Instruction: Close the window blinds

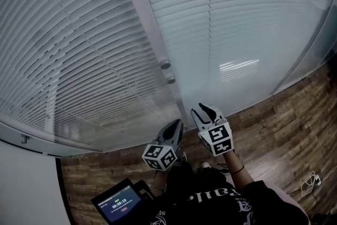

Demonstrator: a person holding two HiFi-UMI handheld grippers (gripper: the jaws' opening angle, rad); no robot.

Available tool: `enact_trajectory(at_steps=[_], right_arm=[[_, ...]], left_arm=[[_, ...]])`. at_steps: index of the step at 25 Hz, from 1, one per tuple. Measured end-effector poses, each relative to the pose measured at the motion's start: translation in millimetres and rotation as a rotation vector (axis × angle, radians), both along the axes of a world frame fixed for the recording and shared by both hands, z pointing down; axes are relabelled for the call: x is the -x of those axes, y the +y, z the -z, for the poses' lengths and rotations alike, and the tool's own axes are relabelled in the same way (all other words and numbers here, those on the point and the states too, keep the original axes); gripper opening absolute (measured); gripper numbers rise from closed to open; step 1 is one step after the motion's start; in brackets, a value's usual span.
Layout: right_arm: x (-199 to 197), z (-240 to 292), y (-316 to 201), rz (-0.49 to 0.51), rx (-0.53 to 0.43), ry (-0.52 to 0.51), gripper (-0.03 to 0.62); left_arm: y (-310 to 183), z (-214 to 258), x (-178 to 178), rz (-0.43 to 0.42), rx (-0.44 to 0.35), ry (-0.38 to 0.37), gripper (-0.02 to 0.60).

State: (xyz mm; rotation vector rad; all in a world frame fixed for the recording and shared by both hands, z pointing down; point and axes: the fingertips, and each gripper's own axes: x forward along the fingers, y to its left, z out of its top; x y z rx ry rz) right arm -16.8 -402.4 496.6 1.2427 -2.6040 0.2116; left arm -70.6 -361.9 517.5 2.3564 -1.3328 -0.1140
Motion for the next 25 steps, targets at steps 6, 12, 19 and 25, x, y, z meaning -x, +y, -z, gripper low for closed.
enact_trajectory(at_steps=[6,12,19,25], right_arm=[[-30,-14,40,0.059,0.024,0.008,0.141],[-41,-20,78,0.078,0.055,-0.002,0.137],[-28,-23,119,0.098,0.089,-0.012,0.137],[-14,-27,162,0.071,0.084,-0.006,0.135]], left_arm=[[45,-8,-36,0.07,0.005,0.011,0.006],[87,-6,-51,0.069,0.026,0.004,0.006],[115,3,-36,0.081,0.018,0.019,0.006],[161,5,-25,0.05,-0.019,0.026,0.006]])
